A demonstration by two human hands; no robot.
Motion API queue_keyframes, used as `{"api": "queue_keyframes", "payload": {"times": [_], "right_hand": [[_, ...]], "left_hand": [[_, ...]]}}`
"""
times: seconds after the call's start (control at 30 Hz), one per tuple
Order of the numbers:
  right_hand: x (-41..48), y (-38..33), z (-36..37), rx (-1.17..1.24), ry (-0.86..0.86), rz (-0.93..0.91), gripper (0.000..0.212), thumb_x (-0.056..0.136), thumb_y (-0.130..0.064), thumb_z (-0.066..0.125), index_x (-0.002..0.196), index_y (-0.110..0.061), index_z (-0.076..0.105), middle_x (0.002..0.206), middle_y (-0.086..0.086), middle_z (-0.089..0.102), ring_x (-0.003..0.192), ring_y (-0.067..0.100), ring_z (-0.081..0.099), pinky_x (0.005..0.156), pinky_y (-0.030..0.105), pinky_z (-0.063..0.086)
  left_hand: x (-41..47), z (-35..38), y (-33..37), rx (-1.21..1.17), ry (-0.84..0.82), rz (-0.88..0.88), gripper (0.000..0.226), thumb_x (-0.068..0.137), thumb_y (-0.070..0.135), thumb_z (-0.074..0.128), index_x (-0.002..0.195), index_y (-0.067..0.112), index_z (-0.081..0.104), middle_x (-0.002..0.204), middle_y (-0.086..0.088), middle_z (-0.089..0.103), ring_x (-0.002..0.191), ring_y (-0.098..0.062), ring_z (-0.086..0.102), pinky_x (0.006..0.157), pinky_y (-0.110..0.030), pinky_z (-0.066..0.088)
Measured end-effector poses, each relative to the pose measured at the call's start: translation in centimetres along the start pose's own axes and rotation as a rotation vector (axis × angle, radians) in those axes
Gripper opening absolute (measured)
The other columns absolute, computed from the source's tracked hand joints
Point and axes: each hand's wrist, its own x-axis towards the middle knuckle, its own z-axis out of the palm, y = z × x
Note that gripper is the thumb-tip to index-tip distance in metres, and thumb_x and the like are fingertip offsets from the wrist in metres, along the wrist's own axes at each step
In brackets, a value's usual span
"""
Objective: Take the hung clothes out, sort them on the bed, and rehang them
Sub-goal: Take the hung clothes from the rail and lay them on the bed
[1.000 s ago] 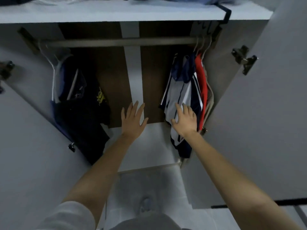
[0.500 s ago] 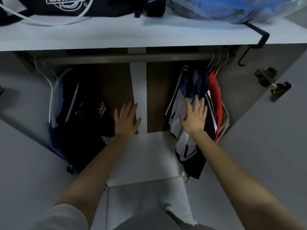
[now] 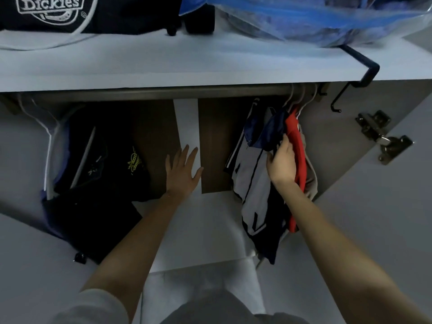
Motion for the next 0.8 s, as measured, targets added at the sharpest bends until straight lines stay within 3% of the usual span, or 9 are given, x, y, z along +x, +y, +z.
{"api": "queue_keyframes", "payload": {"times": [0.03,0.1,0.2,0.4,0.57,0.7,0.8], "right_hand": [[0.1,0.0,-0.1,0.016,-0.022,0.03,0.05,0.098,-0.002,0.046,0.145,0.003,0.031,0.129,0.025,0.053,0.11,0.037,0.055,0.077,0.041,0.05],[0.3,-0.1,-0.1,0.005,-0.032,0.078,0.025,0.099,-0.002,0.04,0.122,0.005,0.049,0.1,0.022,0.063,0.086,0.038,0.061,0.059,0.032,0.036],[0.7,-0.8,-0.5,0.079,0.018,0.134,0.021,0.103,-0.01,0.04,0.096,0.003,0.054,0.079,0.014,0.058,0.069,0.032,0.056,0.056,0.031,0.027],[0.5,-2.1,-2.1,0.16,0.117,0.127,0.025,0.102,-0.014,0.045,0.078,-0.007,0.046,0.064,0.004,0.049,0.055,0.019,0.042,0.054,0.03,0.024],[-0.7,-2.8,-3.5,0.15,0.129,0.077,0.023,0.102,-0.019,0.048,0.089,-0.003,0.06,0.066,-0.002,0.051,0.059,0.017,0.045,0.056,0.028,0.026],[-2.8,-3.1,-4.4,0.142,0.117,0.008,0.03,0.101,-0.021,0.05,0.073,-0.015,0.041,0.057,-0.011,0.038,0.056,0.016,0.041,0.055,0.028,0.027],[-5.1,-3.0,-5.0,0.075,0.069,-0.038,0.032,0.101,-0.024,0.051,0.072,-0.016,0.04,0.059,-0.005,0.043,0.056,0.017,0.04,0.055,0.03,0.025]], "left_hand": [[0.0,0.1,0.1,0.001,-0.001,-0.002,0.068,0.096,0.058,0.023,0.154,0.025,0.03,0.159,-0.009,0.031,0.147,-0.031,0.025,0.119,-0.057,0.007],[-0.1,0.2,0.0,-0.001,-0.008,-0.001,0.067,0.096,0.057,0.024,0.154,0.024,0.03,0.159,-0.009,0.032,0.147,-0.031,0.026,0.119,-0.058,0.009],[-0.2,0.0,0.0,-0.011,-0.01,0.006,0.067,0.096,0.057,0.024,0.155,0.025,0.029,0.159,-0.009,0.031,0.147,-0.03,0.026,0.119,-0.057,0.007],[0.7,-1.2,1.0,-0.064,0.019,0.04,0.062,0.099,0.049,0.022,0.155,0.023,0.029,0.16,-0.009,0.029,0.148,-0.027,0.025,0.119,-0.056,0.007],[1.2,-1.3,3.0,-0.111,-0.013,0.071,0.059,0.101,0.043,0.028,0.156,0.023,0.026,0.161,-0.008,0.027,0.149,-0.026,0.023,0.12,-0.056,0.008],[1.3,-1.2,4.3,-0.166,-0.015,0.14,0.054,0.104,0.038,0.038,0.155,0.022,0.027,0.161,-0.008,0.028,0.149,-0.024,0.022,0.12,-0.056,0.01],[1.4,-1.1,4.8,-0.184,-0.039,0.173,0.056,0.104,0.035,0.042,0.156,0.022,0.025,0.161,-0.007,0.027,0.15,-0.023,0.02,0.119,-0.054,0.009]]}}
